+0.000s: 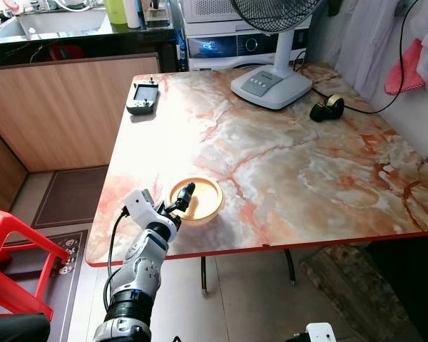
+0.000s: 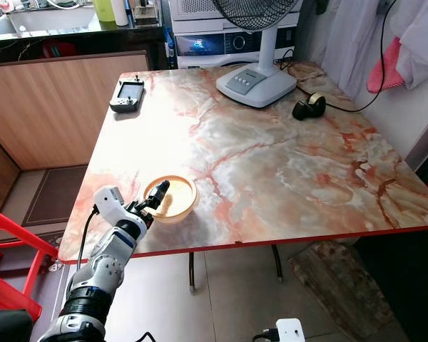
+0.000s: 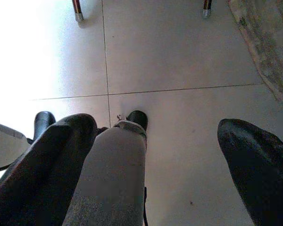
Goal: Restocking fridge
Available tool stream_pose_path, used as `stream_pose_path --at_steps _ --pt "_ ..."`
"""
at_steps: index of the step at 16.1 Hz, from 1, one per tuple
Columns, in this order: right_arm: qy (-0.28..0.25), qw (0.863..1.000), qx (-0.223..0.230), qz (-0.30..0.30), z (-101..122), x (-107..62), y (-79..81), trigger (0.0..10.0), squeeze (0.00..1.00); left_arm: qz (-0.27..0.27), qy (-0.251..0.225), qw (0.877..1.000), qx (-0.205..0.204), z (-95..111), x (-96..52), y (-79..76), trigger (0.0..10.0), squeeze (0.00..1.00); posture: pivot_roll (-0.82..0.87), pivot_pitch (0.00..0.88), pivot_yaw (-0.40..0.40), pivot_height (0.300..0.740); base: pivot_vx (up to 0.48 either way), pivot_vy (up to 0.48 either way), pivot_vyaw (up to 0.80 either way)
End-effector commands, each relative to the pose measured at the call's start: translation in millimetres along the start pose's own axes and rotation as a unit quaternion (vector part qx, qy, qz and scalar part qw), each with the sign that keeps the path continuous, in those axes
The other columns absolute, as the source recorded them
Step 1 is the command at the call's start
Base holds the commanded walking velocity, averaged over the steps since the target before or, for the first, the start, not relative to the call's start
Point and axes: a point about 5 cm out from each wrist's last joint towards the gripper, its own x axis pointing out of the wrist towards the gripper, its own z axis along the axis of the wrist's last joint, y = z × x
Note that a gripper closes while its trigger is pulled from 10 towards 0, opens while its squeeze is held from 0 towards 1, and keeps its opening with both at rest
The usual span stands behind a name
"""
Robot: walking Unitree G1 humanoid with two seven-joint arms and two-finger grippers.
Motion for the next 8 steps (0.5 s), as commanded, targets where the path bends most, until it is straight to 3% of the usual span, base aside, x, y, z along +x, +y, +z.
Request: stream_pose_path --at_steps 1,2,3,8 --pt "0.003 1.000 0.001 -0.001 -1.3 -0.4 -1.2 10.0 0.00 0.007 0.008 1.000 -0.004 -2.2 1.6 0.3 10.0 0.00 0.06 0.019 -0.007 0.740 0.000 0.000 0.00" --pt "0.003 1.000 0.001 -0.001 -1.2 -0.4 -1.2 10.0 0.00 0.010 0.006 1.000 -0.006 -2.3 1.6 1.6 3.0 0.00 0.06 0.019 -0.007 0.740 0.000 0.000 0.00" --pt "0.002 1.000 0.001 -0.002 -0.9 -0.3 -1.5 10.0 0.00 0.010 0.005 1.000 -0.007 -2.4 1.9 1.6 0.0 0.00 0.06 0.023 -0.007 0.740 0.000 0.000 0.00" --pt "0.002 1.000 -0.004 -0.001 0.2 -0.2 -2.0 10.0 0.00 0.003 0.006 1.000 -0.002 -3.2 3.1 0.0 0.0 0.00 0.06 0.024 -0.010 0.740 0.000 0.000 0.00"
